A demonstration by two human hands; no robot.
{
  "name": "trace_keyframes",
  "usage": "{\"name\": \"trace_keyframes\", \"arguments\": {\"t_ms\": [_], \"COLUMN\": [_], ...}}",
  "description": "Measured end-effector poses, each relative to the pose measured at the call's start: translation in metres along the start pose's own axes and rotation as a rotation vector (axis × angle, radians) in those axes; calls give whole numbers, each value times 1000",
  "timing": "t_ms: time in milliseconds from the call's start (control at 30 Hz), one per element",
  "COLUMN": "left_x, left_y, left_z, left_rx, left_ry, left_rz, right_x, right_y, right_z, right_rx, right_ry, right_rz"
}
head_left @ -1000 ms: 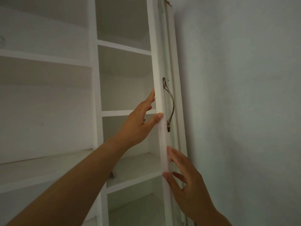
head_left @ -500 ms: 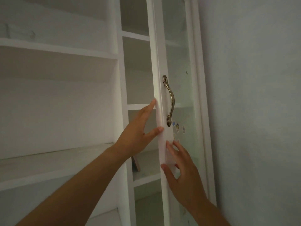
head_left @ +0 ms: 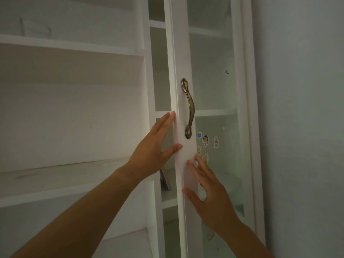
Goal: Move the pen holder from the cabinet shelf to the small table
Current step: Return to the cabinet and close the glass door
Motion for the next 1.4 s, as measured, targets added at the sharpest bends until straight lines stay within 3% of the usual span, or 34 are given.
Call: {"name": "trace_keyframes", "arguments": {"t_ms": [333,533,733,1300,1400], "left_x": [3,0,-1,0,-9], "left_y": [7,3,-11,-18,-28], "left_z": [-15,-18,-39,-62,-53], "left_rx": [154,257,303,432,518], "left_ry": [12,-66,28,89,29], "left_rz": [55,118,44,50,58], "right_x": [35,46,54,66,67], "right_y": [-13,-34,-49,-69,-60], "right_z": [23,24,34,44,48], "right_rx": [-27,-59,-131,-234,-228], "right_ry": [43,85,167,219,237], "right_rz": [-158,-139,-198,-177,-169]}}
Point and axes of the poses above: each hand's wrist, its own x-axis towards the middle knuckle, its own y-axis out of the back of the hand, z = x × y, the point moved 7 cm from there along x, towards the middle knuckle, and after that the axes turned 11 degrees about -x, right-handed, at the moved point
